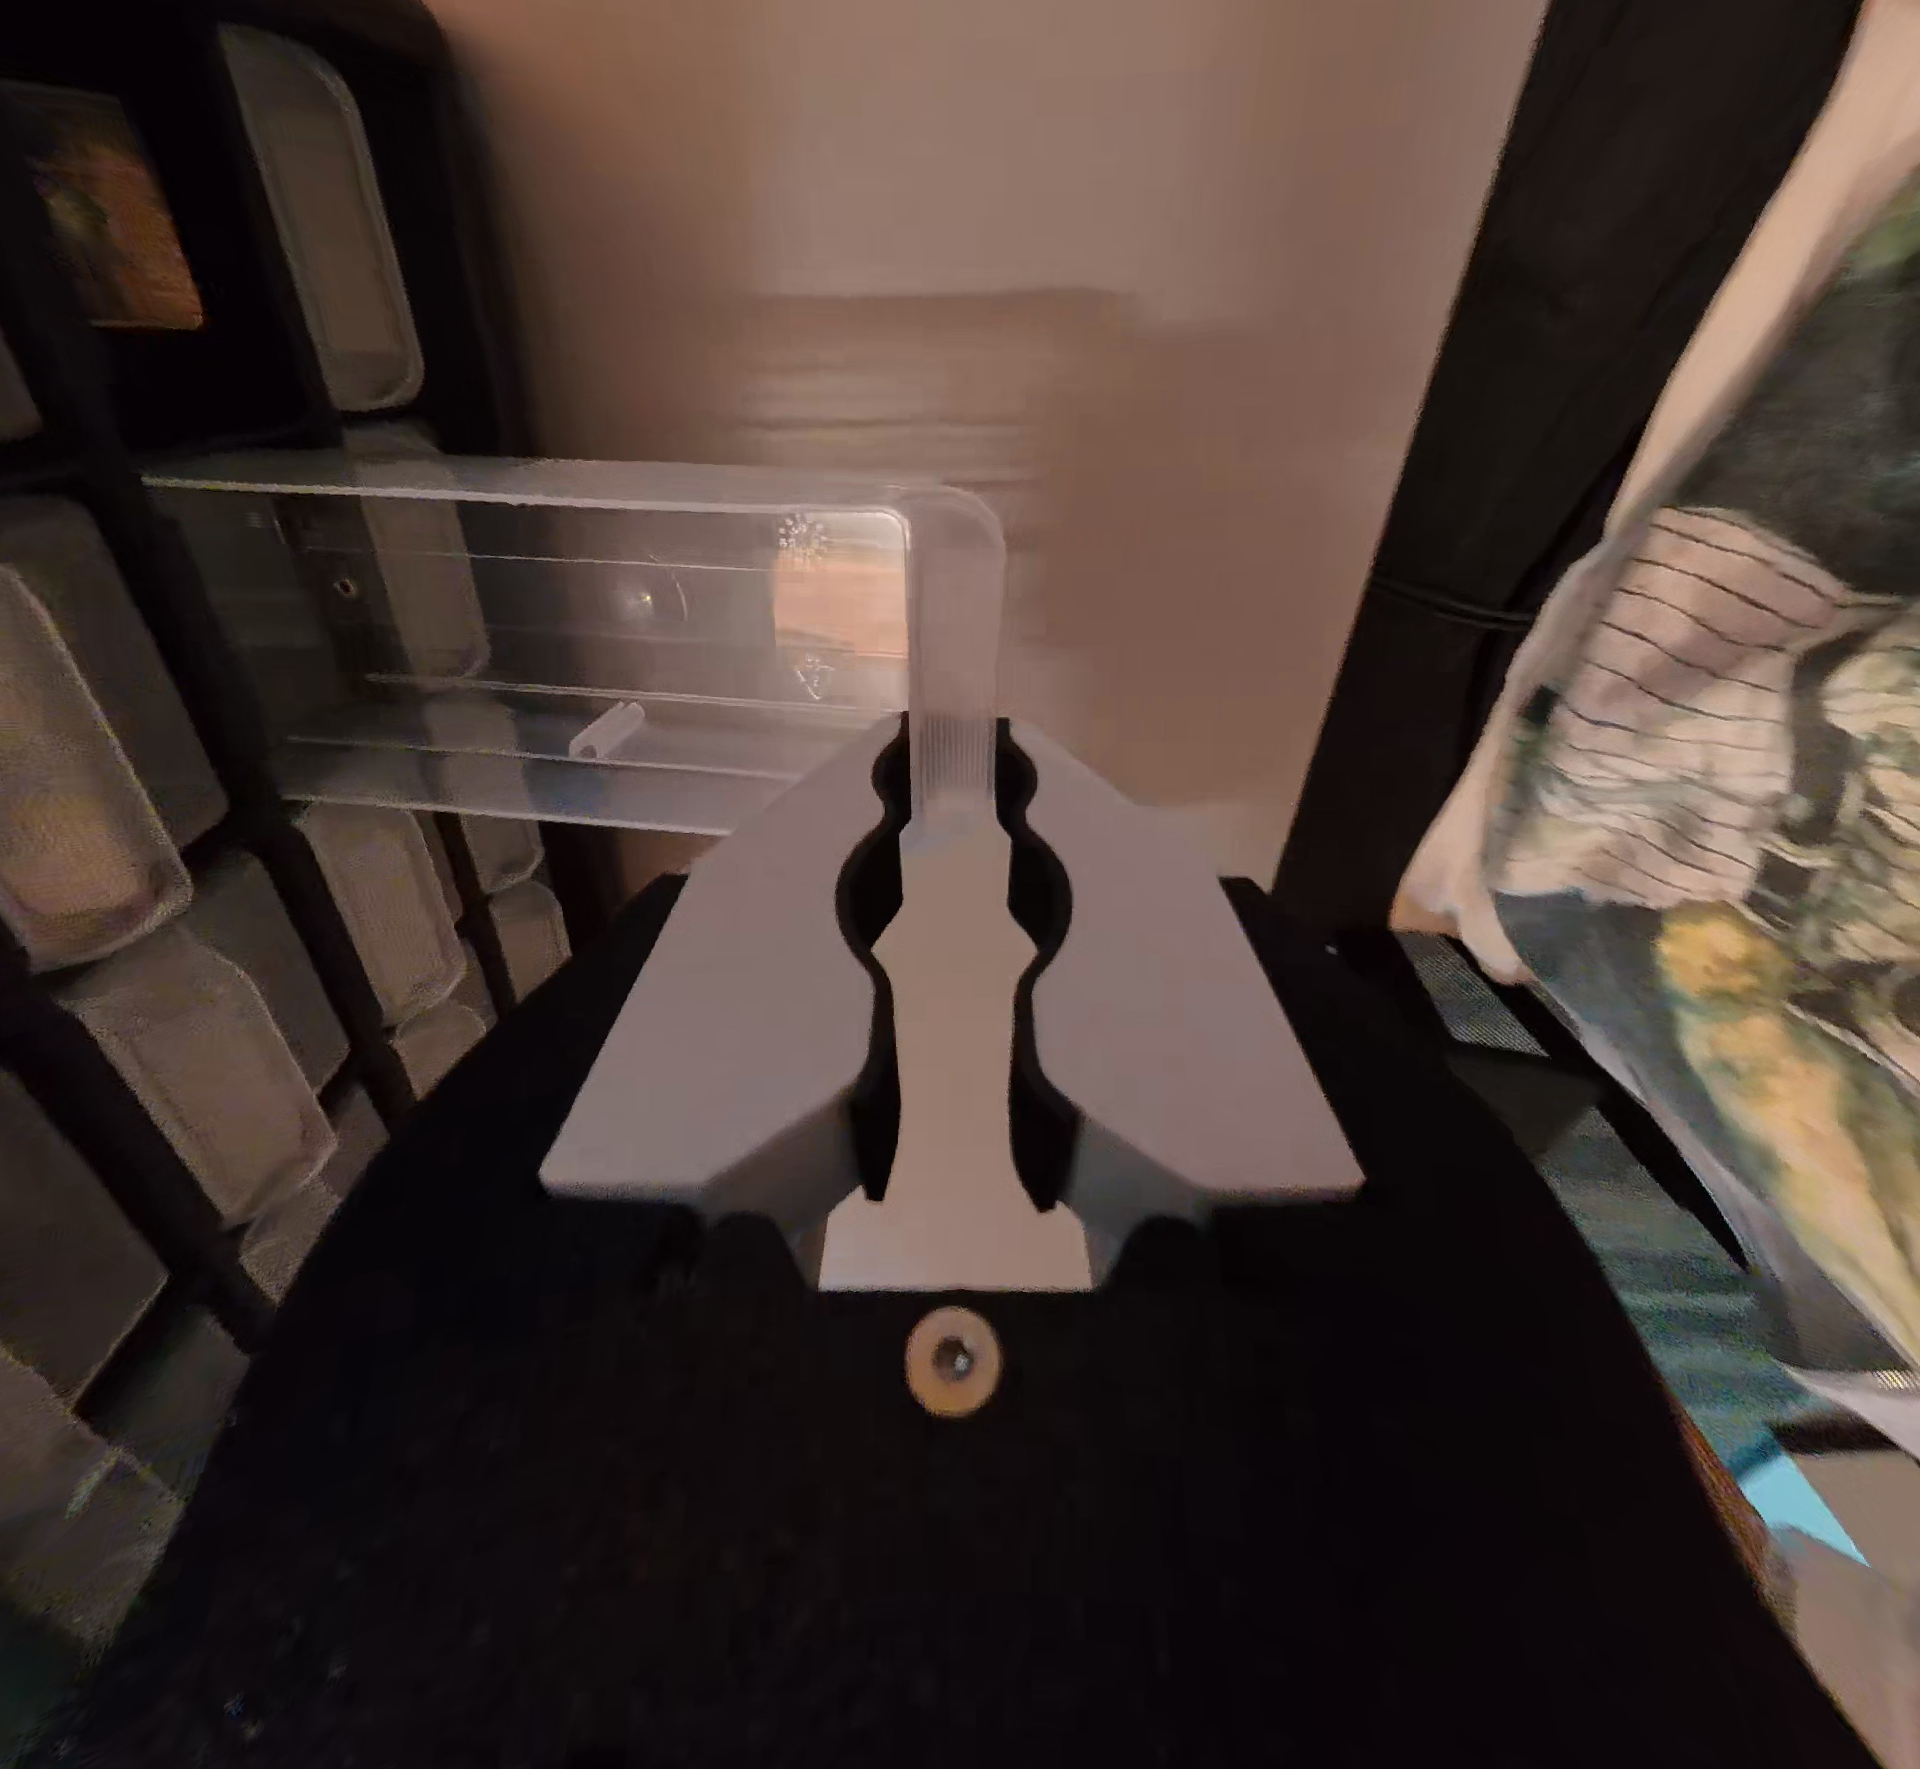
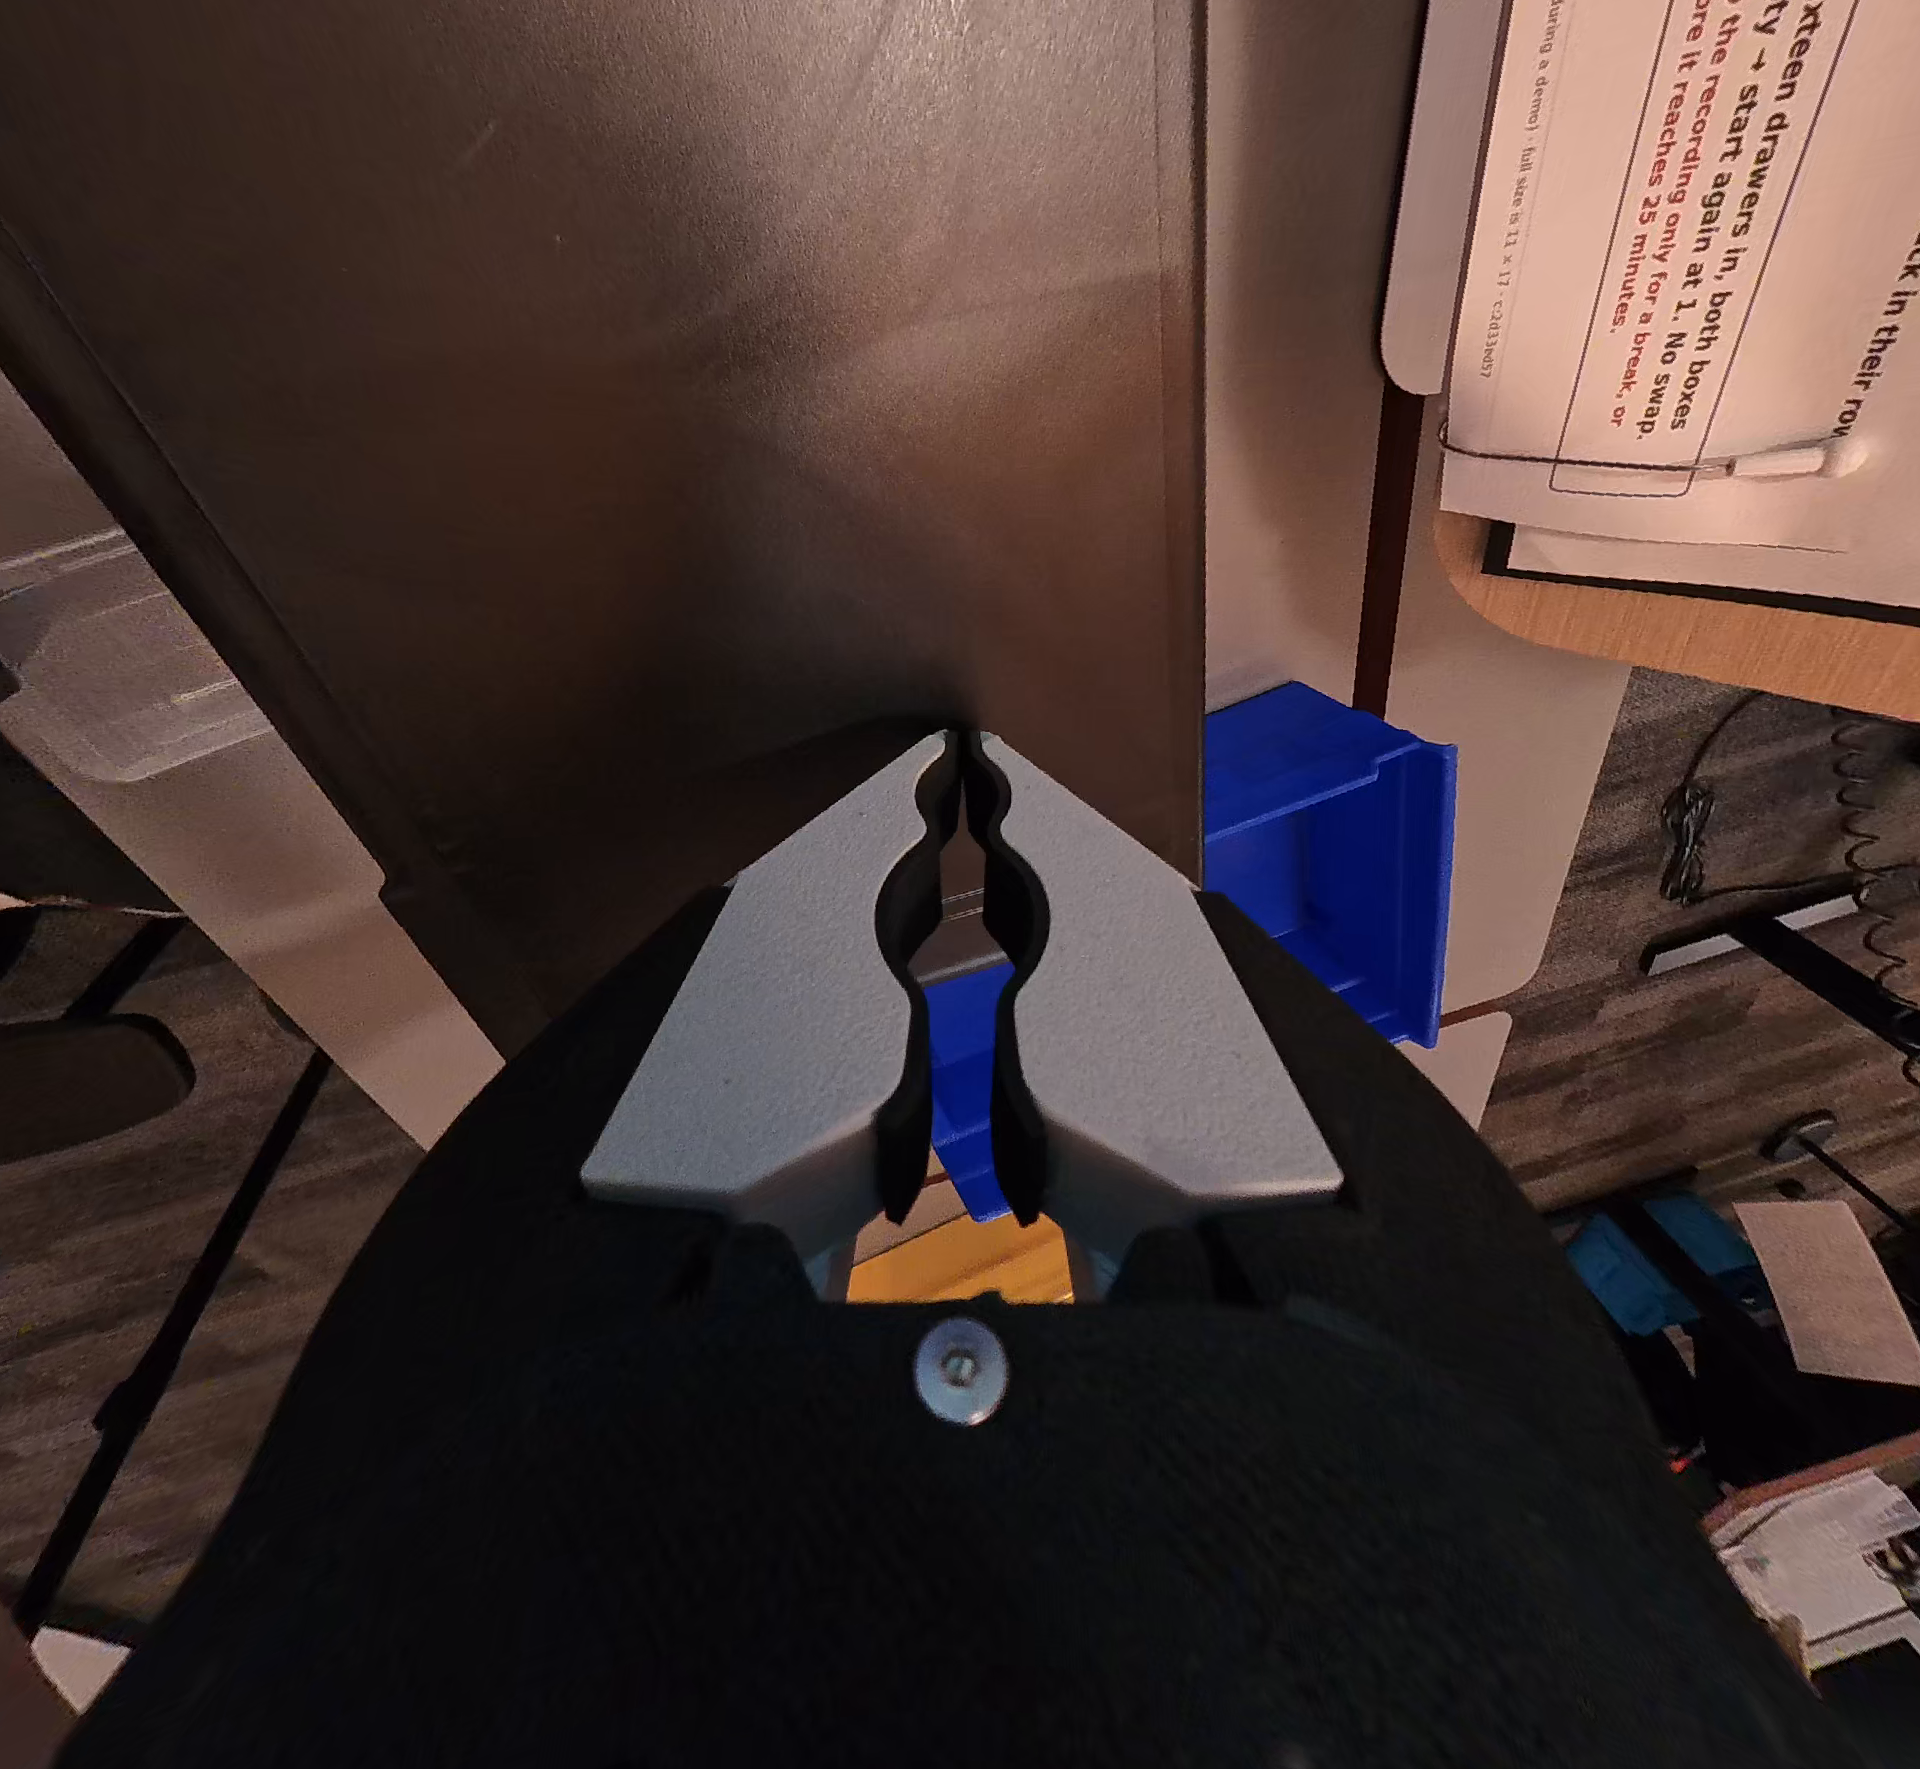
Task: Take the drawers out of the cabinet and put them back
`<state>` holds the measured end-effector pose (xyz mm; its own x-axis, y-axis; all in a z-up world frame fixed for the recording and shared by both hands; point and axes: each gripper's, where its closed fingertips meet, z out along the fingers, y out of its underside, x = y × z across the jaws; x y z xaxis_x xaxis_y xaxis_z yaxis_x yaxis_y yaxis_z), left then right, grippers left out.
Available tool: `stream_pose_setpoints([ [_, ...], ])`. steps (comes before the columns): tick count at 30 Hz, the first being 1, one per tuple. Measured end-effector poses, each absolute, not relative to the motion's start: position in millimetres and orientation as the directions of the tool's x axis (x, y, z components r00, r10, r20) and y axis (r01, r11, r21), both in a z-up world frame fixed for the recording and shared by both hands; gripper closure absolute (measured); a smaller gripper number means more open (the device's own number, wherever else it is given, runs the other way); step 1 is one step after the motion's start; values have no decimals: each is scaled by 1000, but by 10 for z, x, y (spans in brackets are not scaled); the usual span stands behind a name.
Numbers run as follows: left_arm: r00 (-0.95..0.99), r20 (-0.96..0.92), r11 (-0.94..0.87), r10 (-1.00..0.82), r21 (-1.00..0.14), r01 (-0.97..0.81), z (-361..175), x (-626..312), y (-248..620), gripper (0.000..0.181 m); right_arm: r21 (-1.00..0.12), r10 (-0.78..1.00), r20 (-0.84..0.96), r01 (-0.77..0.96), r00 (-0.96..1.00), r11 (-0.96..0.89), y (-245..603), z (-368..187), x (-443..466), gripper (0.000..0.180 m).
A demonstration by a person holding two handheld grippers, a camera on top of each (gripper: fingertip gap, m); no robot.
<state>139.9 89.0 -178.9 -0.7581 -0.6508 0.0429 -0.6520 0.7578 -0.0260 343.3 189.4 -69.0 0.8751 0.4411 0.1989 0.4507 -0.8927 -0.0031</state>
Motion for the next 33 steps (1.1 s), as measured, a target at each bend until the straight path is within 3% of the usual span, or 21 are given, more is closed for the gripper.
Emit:
stream_pose_setpoints([
  [1,-756,11,756,-654,-27,-654,-1835,1413,906,169,-5,440,198,450,876,-893,1894,-689,3433,180],
  [8,-699,-252,733,-669,-70,-676,-1989,1684,1087,167,14,443,202,449,874,-893,1893,-691,3434,180],
  [16,-545,-672,810,-500,-141,-569,-1966,1915,1216,163,-5,439,195,448,877,-894,1895,-690,3433,180],
  [19,-420,-828,864,-372,-144,-482,-1926,1966,1255,157,-12,438,195,449,878,-894,1895,-690,3433,180],
  [22,-232,-961,912,-150,-44,-407,-1811,2019,1298,155,-10,435,197,446,878,-895,1895,-690,3433,180],
  [24,-137,-989,921,-50,7,-389,-1796,2037,1296,156,-6,435,203,445,877,-896,1895,-690,3434,180],
  [29,53,-999,940,-3,-21,-340,-1785,2029,1211,158,-6,434,213,445,875,-895,1894,-689,3434,180],
  [33,113,-994,966,4,-26,-258,-1853,1933,1005,181,-22,429,203,442,880,-897,1895,-690,3434,180],
])
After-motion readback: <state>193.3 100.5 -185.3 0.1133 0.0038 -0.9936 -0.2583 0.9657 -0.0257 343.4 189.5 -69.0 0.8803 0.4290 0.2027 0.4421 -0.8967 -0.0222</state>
